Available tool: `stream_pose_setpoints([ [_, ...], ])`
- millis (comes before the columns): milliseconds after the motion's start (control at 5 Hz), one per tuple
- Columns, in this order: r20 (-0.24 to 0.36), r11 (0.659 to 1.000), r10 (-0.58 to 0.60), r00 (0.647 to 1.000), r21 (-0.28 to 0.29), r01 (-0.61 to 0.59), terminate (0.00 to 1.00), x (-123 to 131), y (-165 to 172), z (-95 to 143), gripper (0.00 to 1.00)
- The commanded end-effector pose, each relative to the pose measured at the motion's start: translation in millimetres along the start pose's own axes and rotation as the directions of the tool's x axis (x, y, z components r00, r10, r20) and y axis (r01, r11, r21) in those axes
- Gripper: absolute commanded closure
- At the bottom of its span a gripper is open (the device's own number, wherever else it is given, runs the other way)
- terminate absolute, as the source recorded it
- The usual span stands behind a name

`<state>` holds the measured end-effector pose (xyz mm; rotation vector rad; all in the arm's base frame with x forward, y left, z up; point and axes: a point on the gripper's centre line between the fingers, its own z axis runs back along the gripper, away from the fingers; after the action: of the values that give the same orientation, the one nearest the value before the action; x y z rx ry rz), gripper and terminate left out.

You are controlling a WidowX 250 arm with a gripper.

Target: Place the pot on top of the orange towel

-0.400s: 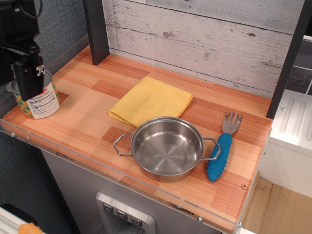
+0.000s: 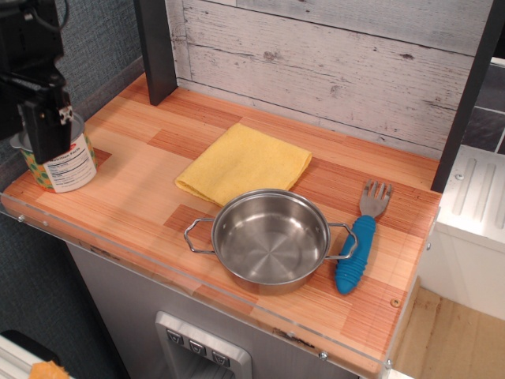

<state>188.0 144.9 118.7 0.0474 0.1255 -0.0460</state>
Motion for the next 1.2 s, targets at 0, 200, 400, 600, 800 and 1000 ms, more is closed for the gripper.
stream_pose_setpoints([
  [0, 0.095, 0.995, -0.088, 0.992, 0.045, 0.084, 0.0, 28, -41, 12, 0.0],
  [200, 0.1, 0.983, -0.177, 0.979, 0.057, 0.172, 0.0, 52, -70, 4, 0.0],
  [400, 0.091, 0.974, -0.225, 0.97, 0.053, 0.22, 0.0, 64, -95, -4, 0.0],
  [600, 0.098, 0.968, -0.247, 0.964, 0.063, 0.241, 0.0, 74, -111, -13, 0.0],
  [800, 0.109, 0.966, -0.253, 0.961, 0.085, 0.244, 0.0, 85, -119, -26, 0.0],
  [1000, 0.099, 0.96, -0.276, 0.956, 0.077, 0.269, 0.0, 97, -124, -40, 0.0],
])
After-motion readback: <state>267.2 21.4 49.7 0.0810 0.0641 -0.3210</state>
